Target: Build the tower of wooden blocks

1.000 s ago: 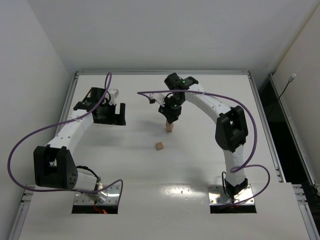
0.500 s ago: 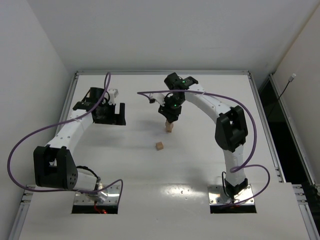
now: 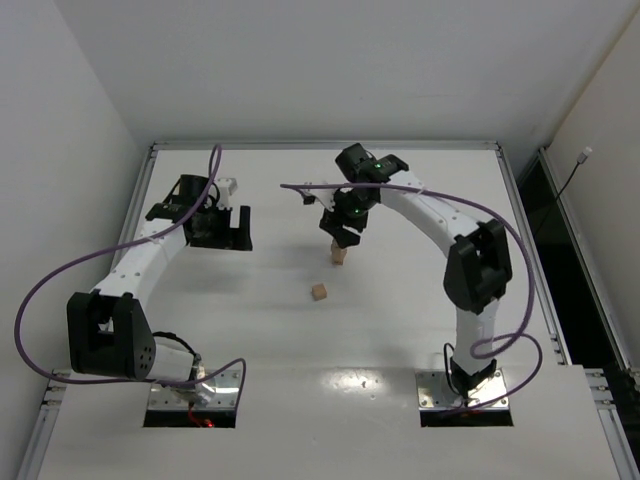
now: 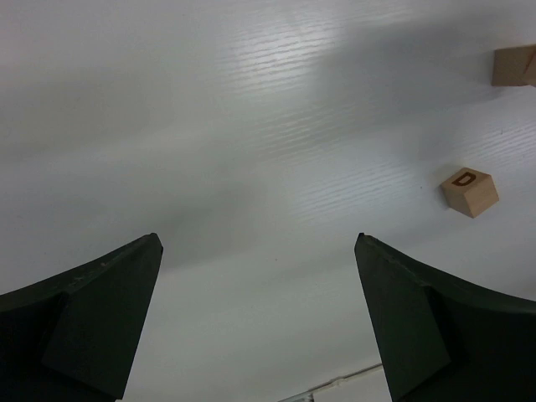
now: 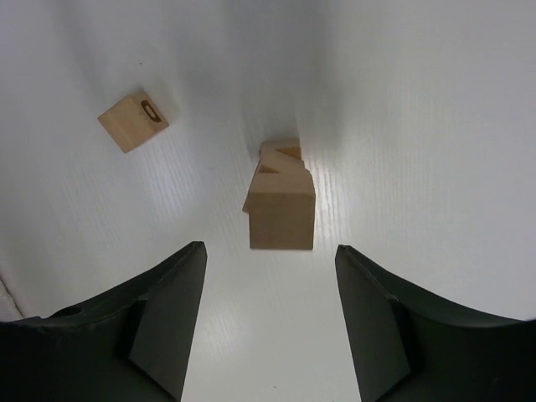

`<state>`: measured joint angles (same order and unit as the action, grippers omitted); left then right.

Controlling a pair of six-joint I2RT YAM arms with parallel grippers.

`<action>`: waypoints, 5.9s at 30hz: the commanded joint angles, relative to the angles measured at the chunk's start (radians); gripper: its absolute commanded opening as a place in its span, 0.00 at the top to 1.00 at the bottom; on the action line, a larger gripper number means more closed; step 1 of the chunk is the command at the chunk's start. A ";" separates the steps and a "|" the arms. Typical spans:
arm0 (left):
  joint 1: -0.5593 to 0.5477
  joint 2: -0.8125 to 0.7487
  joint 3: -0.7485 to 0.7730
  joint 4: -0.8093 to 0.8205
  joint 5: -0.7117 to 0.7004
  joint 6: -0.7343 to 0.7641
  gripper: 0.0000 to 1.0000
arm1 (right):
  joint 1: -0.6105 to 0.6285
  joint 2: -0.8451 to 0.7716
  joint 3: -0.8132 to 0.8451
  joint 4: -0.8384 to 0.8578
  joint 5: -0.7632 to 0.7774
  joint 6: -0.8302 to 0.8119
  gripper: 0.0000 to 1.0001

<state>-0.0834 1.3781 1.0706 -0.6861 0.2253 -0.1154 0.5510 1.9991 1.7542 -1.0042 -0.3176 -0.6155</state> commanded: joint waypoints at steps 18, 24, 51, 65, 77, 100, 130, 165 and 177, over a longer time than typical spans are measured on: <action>-0.475 -0.012 0.046 -0.001 -0.067 0.167 0.10 | -0.357 -0.638 -0.568 0.408 0.315 0.276 0.37; -0.667 0.125 0.106 0.060 -0.127 0.177 0.20 | -0.529 -0.692 -0.599 0.408 0.233 0.309 0.34; -0.803 0.329 -0.015 0.315 -0.221 0.345 0.40 | -0.660 -0.635 -0.581 0.378 0.115 0.336 0.34; -0.803 0.377 0.046 0.326 -0.202 0.327 0.70 | -0.660 -0.606 -0.562 0.369 0.106 0.336 0.34; -0.803 0.230 0.185 0.119 -0.155 0.137 1.00 | -0.660 -0.606 -0.562 0.369 0.097 0.345 0.34; -0.717 0.496 0.879 -0.337 -0.336 0.029 1.00 | -0.660 -0.606 -0.535 0.358 0.078 0.355 0.34; -0.667 0.635 0.982 -0.357 -0.210 0.029 1.00 | -0.660 -0.597 -0.544 0.358 0.106 0.355 0.17; -0.639 0.691 1.019 -0.357 -0.179 0.039 0.77 | -0.660 -0.579 -0.544 0.358 0.106 0.355 0.17; -0.639 0.691 1.009 -0.357 -0.178 0.039 0.68 | -0.660 -0.569 -0.535 0.358 0.106 0.355 0.17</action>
<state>-0.7334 2.0670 2.0472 -1.0470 0.0414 -0.0723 -0.1036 1.4250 1.1786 -0.6617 -0.2104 -0.2756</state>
